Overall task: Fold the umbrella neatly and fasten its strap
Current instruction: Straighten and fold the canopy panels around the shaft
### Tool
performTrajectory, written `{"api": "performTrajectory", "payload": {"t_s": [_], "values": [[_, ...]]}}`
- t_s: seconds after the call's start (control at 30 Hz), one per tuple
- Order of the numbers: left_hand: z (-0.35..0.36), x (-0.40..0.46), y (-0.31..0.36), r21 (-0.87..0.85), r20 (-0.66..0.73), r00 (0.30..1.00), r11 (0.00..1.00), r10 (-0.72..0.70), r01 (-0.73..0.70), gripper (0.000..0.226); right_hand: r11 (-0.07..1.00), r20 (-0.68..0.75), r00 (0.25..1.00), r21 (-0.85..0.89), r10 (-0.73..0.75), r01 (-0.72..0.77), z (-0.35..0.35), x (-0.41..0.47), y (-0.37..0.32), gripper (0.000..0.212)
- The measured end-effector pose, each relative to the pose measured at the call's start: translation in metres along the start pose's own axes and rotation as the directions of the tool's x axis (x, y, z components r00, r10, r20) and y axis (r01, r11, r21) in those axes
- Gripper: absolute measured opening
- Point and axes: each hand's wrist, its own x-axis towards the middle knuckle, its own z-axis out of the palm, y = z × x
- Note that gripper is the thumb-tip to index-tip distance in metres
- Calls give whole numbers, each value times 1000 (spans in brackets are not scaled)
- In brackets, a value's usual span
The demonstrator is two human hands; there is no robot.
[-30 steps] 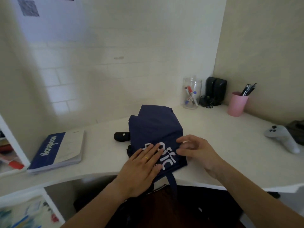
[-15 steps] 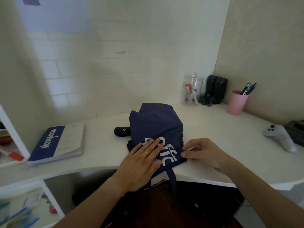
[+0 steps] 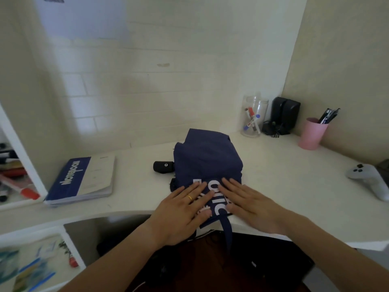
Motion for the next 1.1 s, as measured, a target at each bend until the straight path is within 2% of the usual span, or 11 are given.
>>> {"api": "performTrajectory", "payload": {"t_s": [0.13, 0.2, 0.27, 0.33, 0.4, 0.47, 0.53, 0.63, 0.87, 0.93, 1.1], "values": [[0, -13, -4, -4, 6, 1000, 1000, -13, 13, 60, 998, 59, 997, 47, 42, -45, -18, -7, 2, 55], [0, -14, -4, -22, -2, 1000, 1000, -17, 17, 60, 960, -169, 974, 260, 151, -104, -38, 5, 0, 34], [1, -14, -2, -34, -19, 1000, 999, -15, 14, 59, 809, -423, 805, 577, 416, -115, -62, 38, 5, 16], [2, -13, -2, -50, -34, 999, 999, -17, 16, 58, 546, -305, 689, 823, 657, -157, -86, 75, 11, 27], [3, -13, -2, -70, -47, 999, 997, -14, 11, 57, 303, -69, 724, 932, 687, -199, -101, 105, 15, 39], [2, -11, -3, -79, -76, 997, 997, -3, -3, 56, 177, 76, 754, 952, 652, -248, -108, 121, 13, 40], [1, -10, -4, -75, -81, 997, 997, 1, -7, 56, 194, 66, 766, 950, 639, -243, -115, 125, 11, 38], [2, -11, -5, -67, -102, 995, 998, 5, -12, 57, 249, -71, 835, 965, 546, -80, -126, 110, 9, 34], [12, -13, -9, -36, -137, 991, 999, 1, -6, 57, 135, -179, 943, 980, 279, 147, -106, 21, -3, 22], [11, -13, -9, -34, -151, 989, 999, 4, -9, 57, 179, -158, 960, 977, 231, 118, -85, 1, -3, 34], [12, -14, -8, 15, -182, 983, 1000, 6, -3, 56, 444, -46, 974, 894, 222, -59, -60, -20, -13, 81]]}}
